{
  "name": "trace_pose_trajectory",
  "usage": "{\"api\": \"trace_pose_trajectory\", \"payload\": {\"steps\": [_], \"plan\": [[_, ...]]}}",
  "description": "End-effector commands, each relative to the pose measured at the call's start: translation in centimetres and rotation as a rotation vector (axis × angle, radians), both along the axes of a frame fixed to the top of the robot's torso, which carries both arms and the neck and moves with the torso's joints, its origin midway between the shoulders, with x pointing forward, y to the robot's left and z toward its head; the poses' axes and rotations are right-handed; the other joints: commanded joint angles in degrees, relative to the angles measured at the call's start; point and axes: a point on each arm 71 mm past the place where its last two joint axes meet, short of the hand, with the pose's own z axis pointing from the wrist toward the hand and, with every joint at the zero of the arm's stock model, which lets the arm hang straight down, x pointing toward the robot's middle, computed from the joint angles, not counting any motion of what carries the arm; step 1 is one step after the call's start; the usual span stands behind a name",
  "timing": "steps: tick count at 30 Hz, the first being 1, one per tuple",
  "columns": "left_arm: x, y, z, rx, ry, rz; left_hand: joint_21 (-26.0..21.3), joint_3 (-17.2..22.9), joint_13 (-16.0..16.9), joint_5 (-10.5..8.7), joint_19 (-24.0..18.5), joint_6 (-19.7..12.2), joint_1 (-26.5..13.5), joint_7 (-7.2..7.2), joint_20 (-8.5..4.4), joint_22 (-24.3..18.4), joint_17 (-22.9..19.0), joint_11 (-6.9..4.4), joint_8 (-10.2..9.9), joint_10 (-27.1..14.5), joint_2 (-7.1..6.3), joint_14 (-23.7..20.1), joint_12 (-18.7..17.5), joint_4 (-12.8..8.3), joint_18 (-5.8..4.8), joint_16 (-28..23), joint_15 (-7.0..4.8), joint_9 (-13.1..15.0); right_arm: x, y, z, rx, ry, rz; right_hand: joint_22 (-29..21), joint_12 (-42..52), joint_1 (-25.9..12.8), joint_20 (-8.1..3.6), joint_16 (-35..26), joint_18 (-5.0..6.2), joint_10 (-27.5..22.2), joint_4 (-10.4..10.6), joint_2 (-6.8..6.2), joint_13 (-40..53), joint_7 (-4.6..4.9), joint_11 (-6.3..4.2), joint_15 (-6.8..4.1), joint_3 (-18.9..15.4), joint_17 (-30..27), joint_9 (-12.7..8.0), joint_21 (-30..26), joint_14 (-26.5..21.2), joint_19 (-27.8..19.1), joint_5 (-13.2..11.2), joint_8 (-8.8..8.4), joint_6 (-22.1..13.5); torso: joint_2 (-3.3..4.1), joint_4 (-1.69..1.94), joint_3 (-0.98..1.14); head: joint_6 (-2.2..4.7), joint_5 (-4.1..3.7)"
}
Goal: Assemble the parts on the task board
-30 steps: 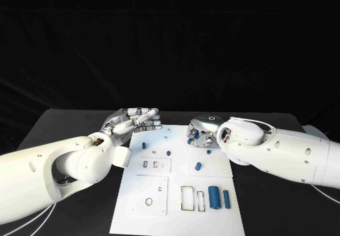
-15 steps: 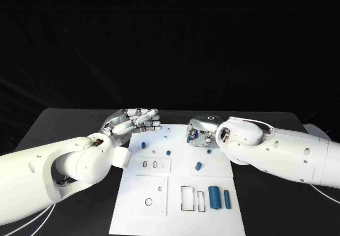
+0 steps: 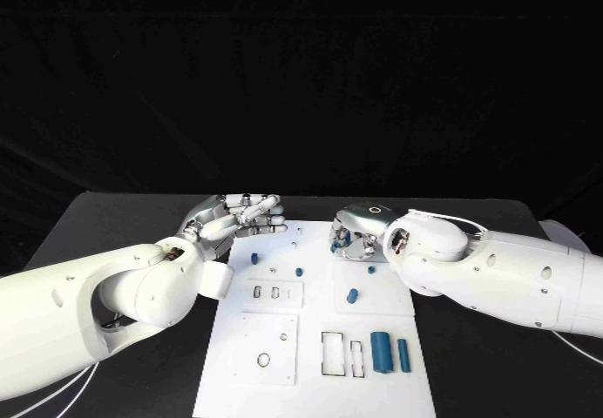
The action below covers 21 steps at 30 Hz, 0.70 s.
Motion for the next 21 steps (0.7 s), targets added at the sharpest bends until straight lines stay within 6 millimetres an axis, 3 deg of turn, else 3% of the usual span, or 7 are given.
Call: {"api": "trace_pose_trajectory", "payload": {"steps": [1,10,14,18,21], "plan": [[0.1,-0.1,0.2,-0.004,-0.010,-0.014,-0.2,-0.4,0.0,0.03,0.3,0.1,-0.5,0.10,0.00,0.0,-0.1,0.13,-0.3,0.5,0.12,0.2,-0.3,0.1,0.75,-0.1,0.02,-0.1,-0.1,0.2,0.9,0.037,-0.063,-0.008,0.2,0.3,0.2,-0.13,-0.4,-1.20,0.6,0.2,0.17,0.1,0.04,-0.01,-0.30,0.3,0.1,0.1,0.4,-0.1,0.5,0.0,0.33,0.4,0.04,0.05,-0.05,0.32,-0.06],[0.2,0.1,0.1,-0.007,-0.005,-0.007,-0.2,-0.4,0.0,0.03,0.3,0.1,-0.5,0.10,0.00,0.0,-0.1,0.13,-0.3,0.5,0.12,0.2,-0.3,0.1,0.75,-0.1,0.02,-0.1,0.6,1.2,2.5,0.082,-0.133,-0.018,-0.4,0.3,0.1,-0.17,-0.5,-1.05,0.6,0.6,-0.28,0.2,0.03,-0.02,-0.33,0.8,0.5,0.3,0.1,-0.1,-0.1,1.2,0.33,0.4,0.20,0.11,-0.17,0.99,-0.29],[0.2,0.1,0.0,-0.013,0.003,-0.004,-0.3,-0.4,0.0,0.03,0.3,0.1,-0.5,0.11,0.01,-0.1,-0.1,0.13,-0.4,0.5,0.18,0.2,-0.4,0.0,0.75,-0.1,0.03,-0.1,1.2,2.0,2.6,0.088,-0.144,-0.013,-0.3,0.3,-0.2,-0.16,-0.6,-1.05,0.6,0.9,-0.38,0.3,0.04,-0.02,-0.31,0.9,0.6,0.4,0.1,-0.1,-0.2,0.6,0.27,0.3,0.29,0.14,0.01,1.24,-0.26],[0.2,0.1,0.1,-0.016,0.005,-0.003,-0.3,-0.4,0.0,0.03,0.3,0.1,-0.5,0.11,0.01,-0.1,-0.1,0.13,-0.4,0.5,0.20,0.2,-0.4,0.0,0.75,-0.2,0.03,-0.1,1.6,2.9,2.6,0.092,-0.145,-0.004,0.0,0.2,-0.2,-0.15,-0.6,-1.09,0.6,0.9,-0.43,0.3,0.05,-0.02,-0.31,1.0,0.7,0.4,0.2,-0.1,-0.1,0.5,0.21,0.2,0.44,0.20,-0.10,1.35,-0.42],[0.2,0.1,0.1,-0.016,0.005,-0.002,-0.3,-0.4,0.0,0.03,0.3,0.1,-0.5,0.11,0.01,-0.1,-0.1,0.13,-0.4,0.5,0.20,0.2,-0.4,0.0,0.75,-0.2,0.03,-0.1,1.7,3.5,2.6,0.092,-0.143,0.003,0.0,0.2,-0.2,-0.15,-0.6,-1.09,0.6,0.9,-0.43,0.3,0.05,-0.02,-0.31,1.0,0.7,0.4,0.2,-0.1,-0.1,0.5,0.21,0.2,0.46,0.19,-0.07,1.32,-0.38]]}}
